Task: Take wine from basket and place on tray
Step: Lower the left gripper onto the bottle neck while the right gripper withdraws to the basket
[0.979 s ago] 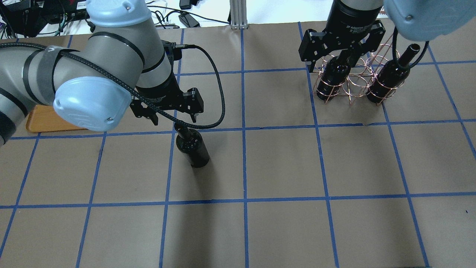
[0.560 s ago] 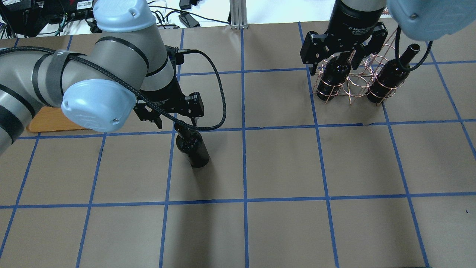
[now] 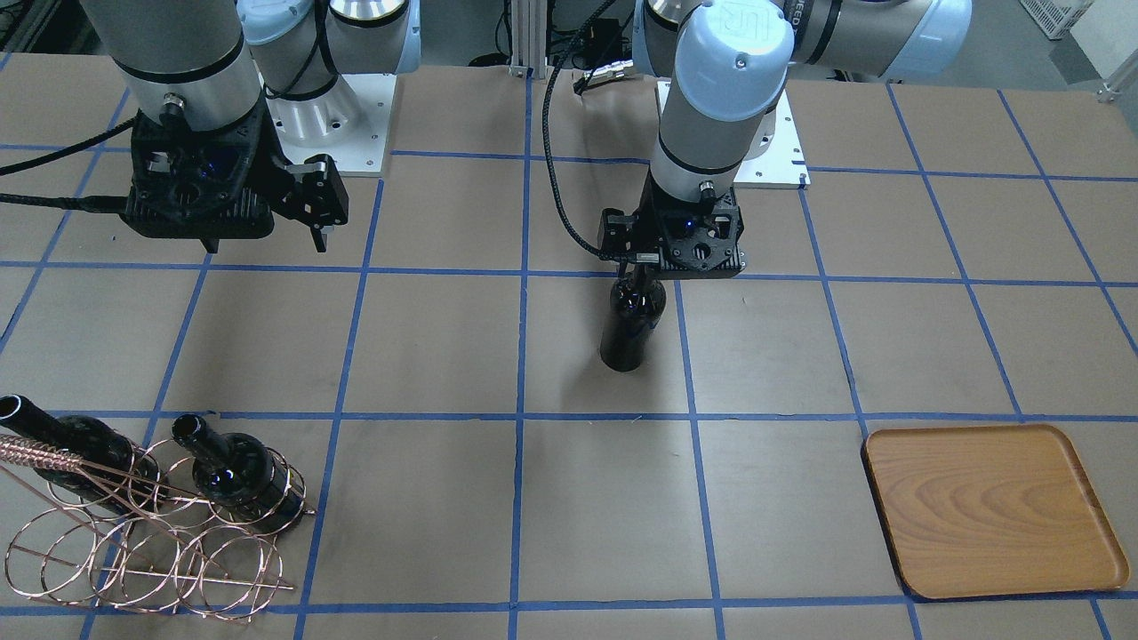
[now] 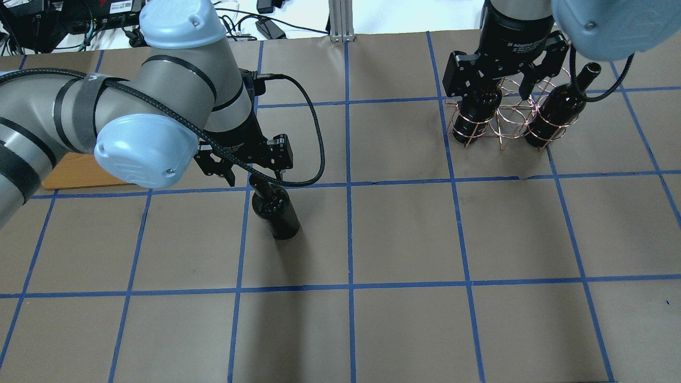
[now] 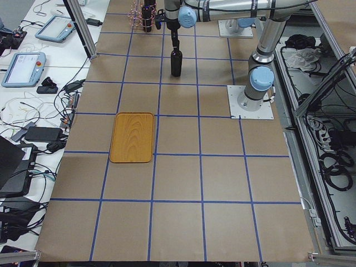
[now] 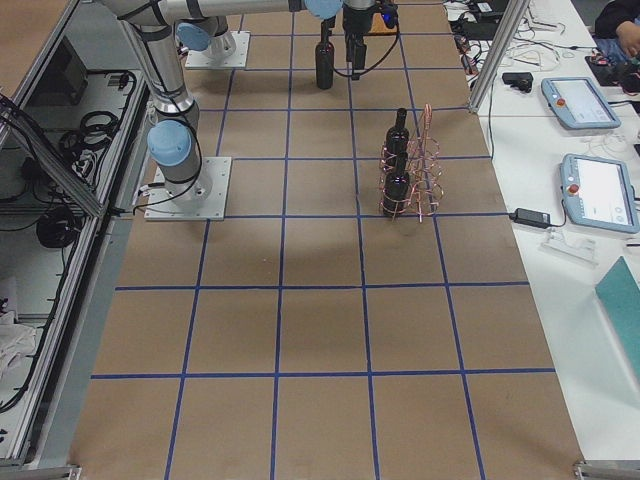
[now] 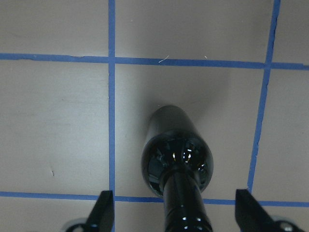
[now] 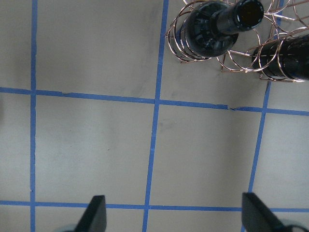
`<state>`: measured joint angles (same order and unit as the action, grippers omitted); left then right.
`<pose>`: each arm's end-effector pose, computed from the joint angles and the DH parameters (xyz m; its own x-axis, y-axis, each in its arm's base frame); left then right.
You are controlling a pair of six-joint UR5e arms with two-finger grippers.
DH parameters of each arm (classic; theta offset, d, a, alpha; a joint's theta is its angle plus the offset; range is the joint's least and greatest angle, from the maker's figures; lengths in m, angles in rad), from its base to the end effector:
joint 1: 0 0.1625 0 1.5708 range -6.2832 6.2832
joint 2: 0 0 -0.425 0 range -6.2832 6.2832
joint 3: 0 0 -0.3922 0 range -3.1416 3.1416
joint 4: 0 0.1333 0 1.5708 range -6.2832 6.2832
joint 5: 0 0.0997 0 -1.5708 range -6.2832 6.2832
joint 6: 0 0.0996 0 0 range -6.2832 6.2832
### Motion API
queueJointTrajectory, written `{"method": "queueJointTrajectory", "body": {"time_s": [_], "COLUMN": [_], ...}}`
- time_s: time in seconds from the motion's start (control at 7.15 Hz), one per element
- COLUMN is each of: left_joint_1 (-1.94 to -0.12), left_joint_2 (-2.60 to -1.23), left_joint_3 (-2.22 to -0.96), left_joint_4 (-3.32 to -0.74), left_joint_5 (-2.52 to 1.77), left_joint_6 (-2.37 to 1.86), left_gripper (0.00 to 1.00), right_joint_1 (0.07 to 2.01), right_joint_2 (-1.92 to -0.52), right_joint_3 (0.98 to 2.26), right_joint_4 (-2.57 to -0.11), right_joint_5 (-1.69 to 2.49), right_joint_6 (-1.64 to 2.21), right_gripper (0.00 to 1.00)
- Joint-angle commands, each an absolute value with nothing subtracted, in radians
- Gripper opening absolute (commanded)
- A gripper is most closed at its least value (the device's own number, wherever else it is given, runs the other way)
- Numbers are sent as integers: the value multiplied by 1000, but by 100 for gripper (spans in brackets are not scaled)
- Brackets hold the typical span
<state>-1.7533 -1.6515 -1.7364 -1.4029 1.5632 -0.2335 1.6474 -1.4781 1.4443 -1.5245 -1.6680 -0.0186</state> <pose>-0.2237 -0.4735 0.3834 -0.9986 -0.0509 -0.0108 -0.0515 0.9956 0.0780 0.1638 -0.5188 0.4986 -0.9907 -0.0959 0.0968 -0.0950 0.9954 0.0143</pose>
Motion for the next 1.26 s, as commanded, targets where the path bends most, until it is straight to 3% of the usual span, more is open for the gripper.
{"method": "queueJointTrajectory", "body": {"time_s": [0.0, 0.28, 1.12], "left_joint_1": [-1753, -1753, -1755], "left_joint_2": [-1661, -1660, -1660], "left_joint_3": [-1736, -1736, -1736], "left_joint_4": [-1396, -1399, -1430], "left_joint_5": [1562, 1559, 1528], "left_joint_6": [-233, -232, -233], "left_gripper": [81, 67, 67], "right_joint_1": [1651, 1651, 1657], "right_joint_2": [-1491, -1525, -1526], "right_joint_3": [1448, 1448, 1450], "right_joint_4": [-1542, -1584, -1548], "right_joint_5": [-1664, -1664, -1594], "right_joint_6": [-8, 31, 17], "right_gripper": [100, 100, 100]}}
